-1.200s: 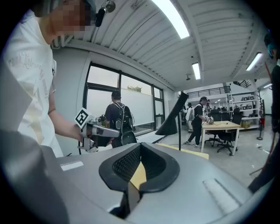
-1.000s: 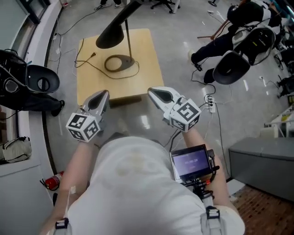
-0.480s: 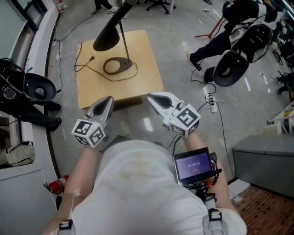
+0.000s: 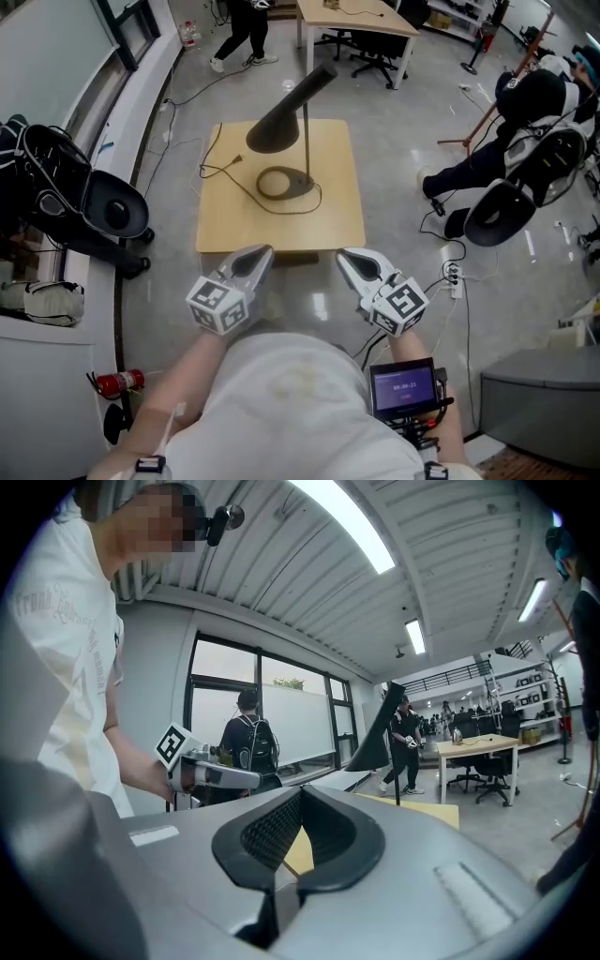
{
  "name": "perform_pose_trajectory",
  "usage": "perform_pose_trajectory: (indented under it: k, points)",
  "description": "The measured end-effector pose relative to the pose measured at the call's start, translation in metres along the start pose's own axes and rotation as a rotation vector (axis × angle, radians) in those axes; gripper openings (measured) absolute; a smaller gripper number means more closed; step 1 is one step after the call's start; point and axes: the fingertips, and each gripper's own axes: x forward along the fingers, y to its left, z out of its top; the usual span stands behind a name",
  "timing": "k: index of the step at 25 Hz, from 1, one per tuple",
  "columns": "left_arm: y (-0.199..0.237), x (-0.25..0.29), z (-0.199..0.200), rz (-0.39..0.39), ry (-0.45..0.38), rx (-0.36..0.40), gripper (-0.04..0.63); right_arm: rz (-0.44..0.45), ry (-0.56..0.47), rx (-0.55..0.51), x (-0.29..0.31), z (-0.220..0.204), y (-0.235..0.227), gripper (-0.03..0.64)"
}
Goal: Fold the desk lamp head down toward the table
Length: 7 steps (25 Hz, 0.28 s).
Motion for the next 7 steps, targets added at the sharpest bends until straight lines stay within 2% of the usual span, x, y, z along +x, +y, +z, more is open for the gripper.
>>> perform_pose_trajectory:
  k: [7]
  points:
    - [0.031,-0.001,0.010,-0.009,0.027,-0.002,0.002,-0.016,0.002,0.030,0.031,0.005,-0.001,0.012]
